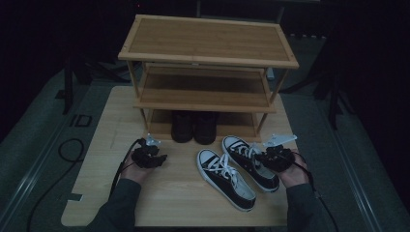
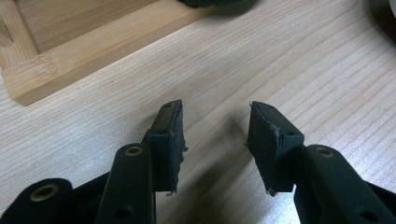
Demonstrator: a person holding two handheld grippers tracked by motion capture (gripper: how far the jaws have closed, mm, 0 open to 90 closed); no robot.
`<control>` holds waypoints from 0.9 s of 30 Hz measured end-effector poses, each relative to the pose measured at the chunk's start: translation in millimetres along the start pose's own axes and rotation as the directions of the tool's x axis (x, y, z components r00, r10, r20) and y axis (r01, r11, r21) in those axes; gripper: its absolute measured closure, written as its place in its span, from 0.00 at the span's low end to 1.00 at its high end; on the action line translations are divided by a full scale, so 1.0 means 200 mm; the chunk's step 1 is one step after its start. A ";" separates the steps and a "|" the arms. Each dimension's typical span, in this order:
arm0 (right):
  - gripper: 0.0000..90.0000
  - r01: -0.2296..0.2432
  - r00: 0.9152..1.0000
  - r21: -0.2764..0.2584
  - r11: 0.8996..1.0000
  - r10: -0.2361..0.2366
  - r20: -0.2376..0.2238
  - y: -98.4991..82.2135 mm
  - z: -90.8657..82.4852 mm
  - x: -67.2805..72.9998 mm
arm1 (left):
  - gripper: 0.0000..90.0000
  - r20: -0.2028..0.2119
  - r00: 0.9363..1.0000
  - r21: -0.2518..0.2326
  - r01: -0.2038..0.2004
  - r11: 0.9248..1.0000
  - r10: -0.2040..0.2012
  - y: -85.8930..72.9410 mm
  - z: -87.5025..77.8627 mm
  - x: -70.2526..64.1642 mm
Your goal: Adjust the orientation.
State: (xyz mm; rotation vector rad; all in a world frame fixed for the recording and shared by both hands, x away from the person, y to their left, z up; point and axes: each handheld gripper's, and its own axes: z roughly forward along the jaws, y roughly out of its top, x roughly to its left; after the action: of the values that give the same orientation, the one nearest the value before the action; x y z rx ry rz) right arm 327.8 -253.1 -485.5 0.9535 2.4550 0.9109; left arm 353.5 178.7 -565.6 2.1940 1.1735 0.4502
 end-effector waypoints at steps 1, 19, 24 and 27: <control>0.95 0.010 1.000 -0.007 1.000 -0.010 -0.007 0.00 0.01 0.00 | 0.62 0.000 1.000 0.000 0.000 1.000 0.000 0.00 0.00 0.00; 0.95 0.059 0.996 -0.027 0.998 -0.061 -0.065 -0.10 0.15 0.00 | 0.62 0.000 1.000 0.003 -0.003 1.000 0.003 0.00 0.00 0.00; 0.94 0.038 0.997 0.013 0.999 -0.037 -0.065 -0.10 0.16 0.01 | 0.62 0.000 1.000 0.003 -0.002 1.000 0.002 0.00 0.00 0.00; 0.93 0.029 0.997 0.056 0.998 -0.025 -0.072 -0.09 0.17 0.02 | 0.62 0.002 1.000 0.003 -0.004 1.000 0.004 0.00 0.00 0.00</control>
State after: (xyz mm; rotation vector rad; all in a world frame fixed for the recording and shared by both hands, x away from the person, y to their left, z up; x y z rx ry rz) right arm 334.6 -246.0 -522.9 0.9198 2.5596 0.8852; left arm 353.5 178.8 -565.5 2.1990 1.1703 0.4484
